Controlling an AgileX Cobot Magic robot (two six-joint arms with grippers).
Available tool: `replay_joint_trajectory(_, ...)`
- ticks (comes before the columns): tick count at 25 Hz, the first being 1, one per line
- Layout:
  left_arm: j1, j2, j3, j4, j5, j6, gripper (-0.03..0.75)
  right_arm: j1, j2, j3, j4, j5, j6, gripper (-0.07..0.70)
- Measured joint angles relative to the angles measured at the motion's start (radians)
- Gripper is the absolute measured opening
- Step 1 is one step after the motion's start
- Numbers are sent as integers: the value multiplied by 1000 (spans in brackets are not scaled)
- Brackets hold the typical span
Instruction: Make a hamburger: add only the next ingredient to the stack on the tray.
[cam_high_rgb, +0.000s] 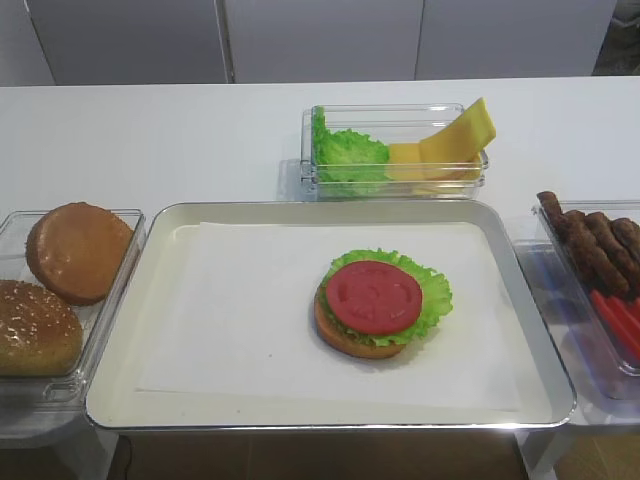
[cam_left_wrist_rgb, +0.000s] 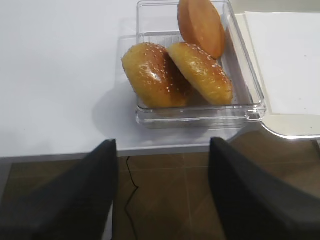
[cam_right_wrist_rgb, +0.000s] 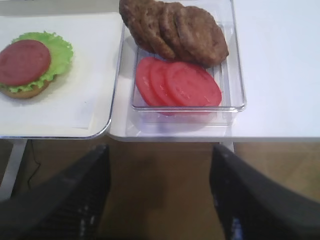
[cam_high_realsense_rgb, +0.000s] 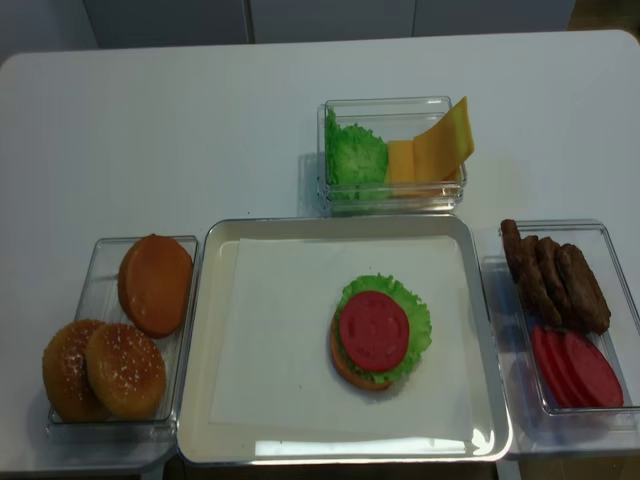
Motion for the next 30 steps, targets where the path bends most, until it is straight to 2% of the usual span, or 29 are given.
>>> replay_joint_trajectory(6, 0, 0, 0, 0, 0, 0, 427, -2, -143, 13, -8, 6, -26, 485)
replay_joint_trajectory(10, 0, 0, 0, 0, 0, 0, 427, -2, -165, 78, -8, 6, -32, 485)
replay_joint_trajectory(19, 0, 0, 0, 0, 0, 0, 427, -2, -165, 166, -5, -122, -86, 485)
replay_joint_trajectory(30, 0, 0, 0, 0, 0, 0, 427, -2, -165, 175, 9, -135, -94, 485)
